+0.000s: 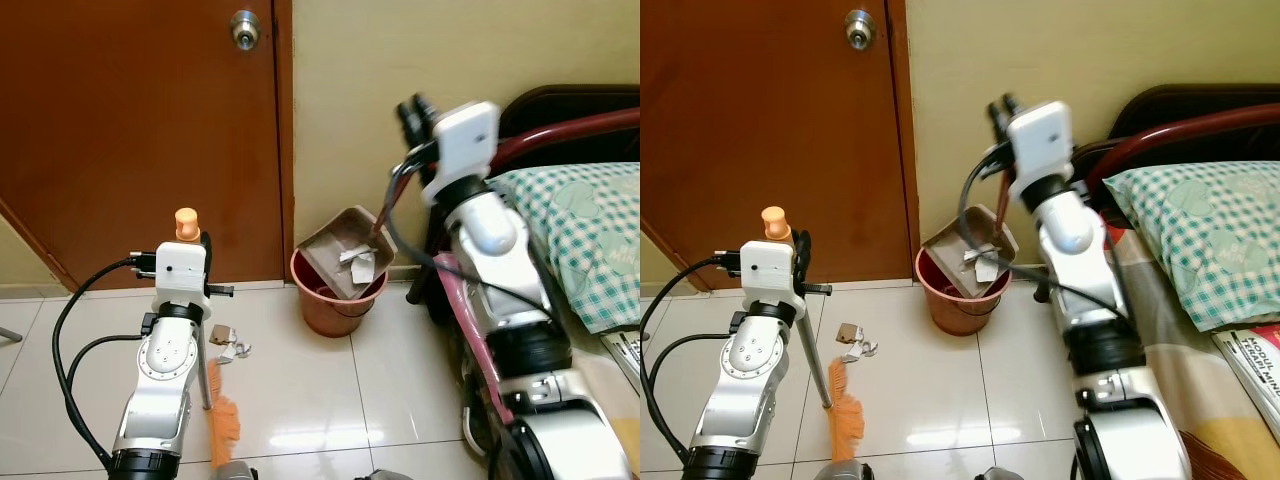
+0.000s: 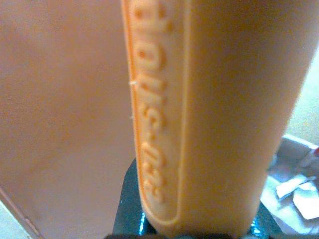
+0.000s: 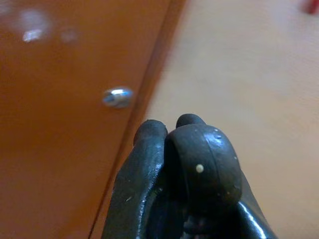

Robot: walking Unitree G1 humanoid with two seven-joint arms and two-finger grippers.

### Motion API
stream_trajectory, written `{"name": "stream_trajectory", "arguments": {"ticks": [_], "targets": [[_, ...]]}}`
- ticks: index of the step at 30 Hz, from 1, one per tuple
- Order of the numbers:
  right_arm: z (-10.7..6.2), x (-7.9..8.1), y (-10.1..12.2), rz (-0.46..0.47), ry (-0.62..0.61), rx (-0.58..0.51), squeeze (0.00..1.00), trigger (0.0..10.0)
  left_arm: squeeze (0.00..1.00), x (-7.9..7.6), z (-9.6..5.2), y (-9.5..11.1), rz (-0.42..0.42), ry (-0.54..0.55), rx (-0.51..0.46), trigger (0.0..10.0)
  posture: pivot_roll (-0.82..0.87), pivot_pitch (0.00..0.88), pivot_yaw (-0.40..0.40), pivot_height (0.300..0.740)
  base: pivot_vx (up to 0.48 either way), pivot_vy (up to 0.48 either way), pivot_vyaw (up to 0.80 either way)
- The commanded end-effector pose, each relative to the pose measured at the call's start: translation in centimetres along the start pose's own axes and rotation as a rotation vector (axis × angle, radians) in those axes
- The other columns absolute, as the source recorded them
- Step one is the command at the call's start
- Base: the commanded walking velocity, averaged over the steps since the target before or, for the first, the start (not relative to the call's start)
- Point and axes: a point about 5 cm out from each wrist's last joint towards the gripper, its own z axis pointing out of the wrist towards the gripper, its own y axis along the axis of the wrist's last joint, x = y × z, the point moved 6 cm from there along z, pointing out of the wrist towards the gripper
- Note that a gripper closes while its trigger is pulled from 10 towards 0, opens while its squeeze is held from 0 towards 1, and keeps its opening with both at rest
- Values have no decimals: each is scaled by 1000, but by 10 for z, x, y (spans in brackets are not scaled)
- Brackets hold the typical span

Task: Sweep floor

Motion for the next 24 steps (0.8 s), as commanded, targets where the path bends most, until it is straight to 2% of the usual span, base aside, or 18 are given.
{"name": "stream_trajectory", "arguments": {"ticks": [1,6,11,14,16,21,24], "targets": [[0,15,19,-88,90,-87,0,10000,0,-6,1,2,-44,-15,-3,10000,-14,52,-38,740,0,0,0],[-4,30,19,-142,152,-105,0,10000,0,-8,2,2,-55,-11,-6,10000,-16,49,-44,740,0,0,0],[-3,30,28,-174,147,-152,0,10000,0,-7,2,3,-49,-1,-7,10000,-15,47,-47,740,0,0,0],[3,13,57,-151,55,-261,0,10000,0,-2,3,1,-41,18,-3,10000,-15,47,-48,740,0,0,0],[5,11,60,-143,45,-269,0,10000,0,-2,3,1,-41,18,-3,10000,-15,47,-48,740,0,0,0],[15,1,86,-105,4,-336,0,10000,0,-3,4,2,-43,15,-7,10000,-19,42,-52,740,0,0,0],[16,-1,91,-81,-7,-352,0,10000,0,-4,5,3,-50,17,-8,10000,-19,42,-52,740,0,0,0]]}}
